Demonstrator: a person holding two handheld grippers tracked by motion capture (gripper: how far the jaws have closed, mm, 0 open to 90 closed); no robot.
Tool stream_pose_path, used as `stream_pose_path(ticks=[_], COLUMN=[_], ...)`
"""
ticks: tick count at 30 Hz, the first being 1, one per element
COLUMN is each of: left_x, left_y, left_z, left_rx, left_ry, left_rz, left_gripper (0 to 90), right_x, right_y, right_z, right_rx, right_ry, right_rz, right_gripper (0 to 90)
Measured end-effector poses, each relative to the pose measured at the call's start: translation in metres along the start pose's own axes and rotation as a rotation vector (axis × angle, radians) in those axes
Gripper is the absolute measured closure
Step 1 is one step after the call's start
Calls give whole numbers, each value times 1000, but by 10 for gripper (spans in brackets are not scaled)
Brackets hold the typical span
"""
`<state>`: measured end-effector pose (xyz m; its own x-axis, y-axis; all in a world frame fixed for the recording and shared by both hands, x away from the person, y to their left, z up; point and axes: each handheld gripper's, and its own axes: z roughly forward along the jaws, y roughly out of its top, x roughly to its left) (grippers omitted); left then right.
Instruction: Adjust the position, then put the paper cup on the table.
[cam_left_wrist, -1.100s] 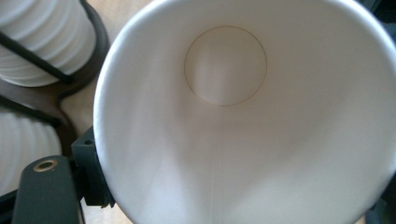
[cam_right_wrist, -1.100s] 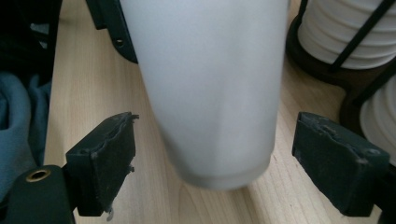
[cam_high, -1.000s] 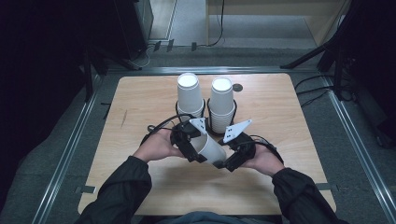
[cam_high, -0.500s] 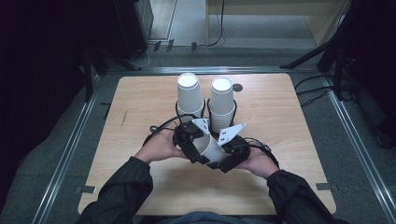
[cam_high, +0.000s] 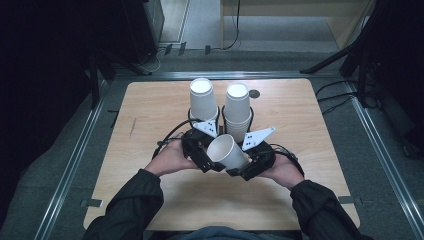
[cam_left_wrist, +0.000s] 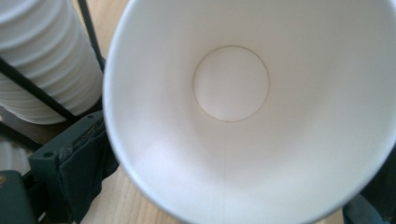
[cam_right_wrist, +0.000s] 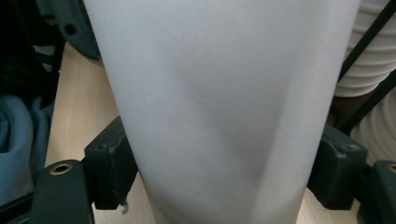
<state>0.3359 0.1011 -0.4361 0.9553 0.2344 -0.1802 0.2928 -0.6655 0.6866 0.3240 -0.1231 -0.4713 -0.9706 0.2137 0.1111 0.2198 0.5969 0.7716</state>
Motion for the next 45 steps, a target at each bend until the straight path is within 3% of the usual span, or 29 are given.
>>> stream_pose_path(ticks=[5,7,12,16,21,25,27,33,38,40,41,45], left_x=[0,-1,3,3,3,4,3,2,1,0,2,1], left_y=[-4,-5,-8,-12,-17,-18,-16,-12,-9,-7,-7,-7], left_z=[-4,-7,-15,-17,-18,-18,-16,-9,-5,-3,-1,-1], left_rx=[-21,-58,-127,-152,-162,-190,-196,-213,-235,-244,-244,-249], left_ry=[11,23,-12,5,32,10,29,29,16,-5,-48,-29], left_rz=[-10,-11,-59,-86,-109,-134,-151,-160,-157,-158,-172,-167], left_gripper=[0,0,0,0,0,0,0,0,0,0,0,0], right_x=[0,0,-2,-3,-5,-5,-5,-4,-1,1,1,2], right_y=[0,0,-1,-2,-3,-3,-3,-1,-1,0,1,1], right_z=[-5,-7,-14,-20,-24,-23,-21,-14,-8,-6,-5,-4], right_rx=[-17,-23,-48,-69,-84,-92,-90,-75,-74,-75,-81,-74], right_ry=[-19,-24,-28,-50,-69,-79,-79,-69,-56,-54,-51,-54], right_rz=[-3,6,26,38,57,71,75,81,73,65,57,44], right_gripper=[220,219,219,219,219,219,219,218,218,218,218,218])
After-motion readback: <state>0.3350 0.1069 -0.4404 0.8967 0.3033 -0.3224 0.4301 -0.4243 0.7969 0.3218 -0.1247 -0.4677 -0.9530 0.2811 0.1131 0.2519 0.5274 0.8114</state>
